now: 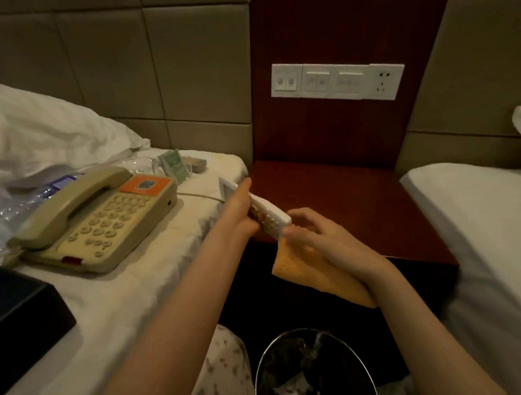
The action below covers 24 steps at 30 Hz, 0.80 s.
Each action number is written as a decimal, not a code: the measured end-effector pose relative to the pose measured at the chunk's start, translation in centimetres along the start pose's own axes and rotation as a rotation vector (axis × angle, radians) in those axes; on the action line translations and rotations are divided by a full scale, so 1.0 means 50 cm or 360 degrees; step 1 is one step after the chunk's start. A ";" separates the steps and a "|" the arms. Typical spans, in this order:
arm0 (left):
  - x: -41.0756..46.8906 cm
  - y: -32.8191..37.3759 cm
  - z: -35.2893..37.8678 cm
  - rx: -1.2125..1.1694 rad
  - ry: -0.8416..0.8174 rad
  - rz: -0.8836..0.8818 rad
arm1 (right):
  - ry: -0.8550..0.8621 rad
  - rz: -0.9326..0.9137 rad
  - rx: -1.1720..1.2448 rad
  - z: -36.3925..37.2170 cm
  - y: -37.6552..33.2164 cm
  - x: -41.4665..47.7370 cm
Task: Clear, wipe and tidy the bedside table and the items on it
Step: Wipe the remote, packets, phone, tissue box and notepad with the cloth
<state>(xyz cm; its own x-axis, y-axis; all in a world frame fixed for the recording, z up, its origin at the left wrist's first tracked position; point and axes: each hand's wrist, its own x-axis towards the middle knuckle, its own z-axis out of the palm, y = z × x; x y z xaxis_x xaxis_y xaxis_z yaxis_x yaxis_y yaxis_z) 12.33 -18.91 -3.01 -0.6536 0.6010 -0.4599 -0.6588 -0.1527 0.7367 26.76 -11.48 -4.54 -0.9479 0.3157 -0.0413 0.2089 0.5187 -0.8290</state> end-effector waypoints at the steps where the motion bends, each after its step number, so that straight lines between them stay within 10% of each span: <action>1: 0.009 0.014 0.005 -0.0018 0.0033 0.0011 | 0.0032 0.0041 0.0031 -0.003 -0.026 0.007; 8: 0.076 0.100 0.048 0.0019 0.0050 0.0230 | 0.0679 -0.0085 -0.0047 0.013 -0.041 0.181; 17: 0.216 0.212 0.042 0.0102 0.0030 0.0314 | 0.0516 0.0548 0.0954 -0.033 -0.047 0.431; 24: 0.341 0.277 0.044 0.2170 0.0676 0.0641 | 0.0375 0.0613 0.1020 -0.047 -0.020 0.633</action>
<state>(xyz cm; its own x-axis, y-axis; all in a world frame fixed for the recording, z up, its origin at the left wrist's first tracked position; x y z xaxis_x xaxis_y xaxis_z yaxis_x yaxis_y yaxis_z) -7.13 -9.05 0.47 -0.9185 0.3927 -0.0471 0.2807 0.7310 0.6220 -2.87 -0.13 -3.71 -0.7460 0.5775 -0.3316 0.2653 -0.1989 -0.9434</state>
